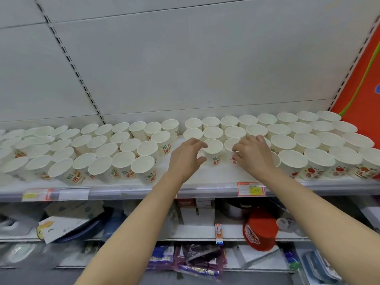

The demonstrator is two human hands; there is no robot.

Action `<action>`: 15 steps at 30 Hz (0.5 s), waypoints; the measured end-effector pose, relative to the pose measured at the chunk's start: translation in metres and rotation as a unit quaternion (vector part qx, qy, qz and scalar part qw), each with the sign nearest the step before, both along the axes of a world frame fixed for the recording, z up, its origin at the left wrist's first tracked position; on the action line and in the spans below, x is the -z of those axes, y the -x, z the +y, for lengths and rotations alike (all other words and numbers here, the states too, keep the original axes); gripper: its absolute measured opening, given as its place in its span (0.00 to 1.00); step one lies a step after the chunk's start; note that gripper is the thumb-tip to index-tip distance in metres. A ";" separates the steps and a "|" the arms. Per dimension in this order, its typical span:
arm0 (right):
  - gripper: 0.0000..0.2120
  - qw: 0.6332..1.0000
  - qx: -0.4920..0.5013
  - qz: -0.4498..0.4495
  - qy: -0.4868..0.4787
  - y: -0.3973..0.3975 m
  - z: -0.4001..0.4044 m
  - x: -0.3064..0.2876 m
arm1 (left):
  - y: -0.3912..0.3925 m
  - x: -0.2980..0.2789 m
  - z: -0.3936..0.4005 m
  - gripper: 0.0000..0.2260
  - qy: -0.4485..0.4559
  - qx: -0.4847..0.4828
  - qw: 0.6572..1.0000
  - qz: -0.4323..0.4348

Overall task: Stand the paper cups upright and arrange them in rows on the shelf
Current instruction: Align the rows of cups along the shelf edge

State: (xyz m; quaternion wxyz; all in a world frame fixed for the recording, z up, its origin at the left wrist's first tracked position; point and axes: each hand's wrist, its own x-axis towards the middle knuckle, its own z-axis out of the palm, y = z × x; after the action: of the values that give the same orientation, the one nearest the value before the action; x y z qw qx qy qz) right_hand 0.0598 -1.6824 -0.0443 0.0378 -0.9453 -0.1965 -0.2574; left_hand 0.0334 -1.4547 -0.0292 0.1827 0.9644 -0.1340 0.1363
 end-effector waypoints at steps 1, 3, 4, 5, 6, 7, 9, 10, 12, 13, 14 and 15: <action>0.05 1.000 -0.008 -0.016 -0.012 -0.001 0.000 0.002 | 0.006 0.000 0.009 0.14 -0.003 -0.020 1.000 -0.014; 0.06 0.997 -0.025 -0.057 -0.038 0.000 0.002 0.003 | 0.023 0.000 0.033 0.12 -0.003 -0.078 0.995 -0.055; 0.07 0.995 -0.037 -0.080 -0.052 0.000 0.005 0.002 | 0.032 0.000 0.048 0.11 0.001 -0.113 0.990 -0.079; 0.07 0.991 -0.049 -0.103 -0.065 0.001 0.009 0.000 | 0.041 0.001 0.065 0.10 0.010 -0.145 0.984 -0.100; 0.06 0.988 -0.061 -0.121 -0.078 0.002 0.014 -0.002 | 0.049 0.002 0.081 0.09 0.020 -0.170 0.979 -0.112; 0.05 0.984 -0.073 -0.133 -0.091 0.003 0.021 -0.004 | 0.056 0.003 0.098 0.09 0.030 -0.188 0.976 -0.109; 0.03 0.980 -0.096 -0.130 -0.114 0.004 0.042 -0.006 | 0.067 0.006 0.125 0.11 0.026 -0.195 0.978 -0.072; 0.02 0.980 -0.105 -0.112 -0.125 0.004 0.055 -0.006 | 0.069 0.008 0.135 0.11 0.010 -0.181 0.982 -0.050; 0.04 0.980 -0.121 -0.059 -0.145 0.005 0.085 -0.006 | 0.070 0.010 0.150 0.10 -0.028 -0.140 0.990 -0.019; 0.05 0.980 -0.128 -0.033 -0.151 0.005 0.101 -0.007 | 0.070 0.010 0.155 0.08 -0.037 -0.121 0.992 -0.014; 0.05 0.979 -0.135 -0.006 -0.154 0.007 0.116 -0.008 | 0.069 0.008 0.159 0.07 -0.035 -0.108 0.993 -0.012; 0.04 0.977 -0.140 0.021 -0.157 0.008 0.131 -0.010 | 0.069 0.006 0.162 0.05 -0.024 -0.102 0.994 -0.010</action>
State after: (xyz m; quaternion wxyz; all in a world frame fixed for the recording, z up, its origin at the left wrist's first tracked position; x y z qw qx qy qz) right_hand 0.0516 -1.5517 -0.0344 0.2257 -0.8958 -0.2831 -0.2577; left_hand -0.0360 -1.2928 -0.0351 0.1428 0.9757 -0.0404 0.1610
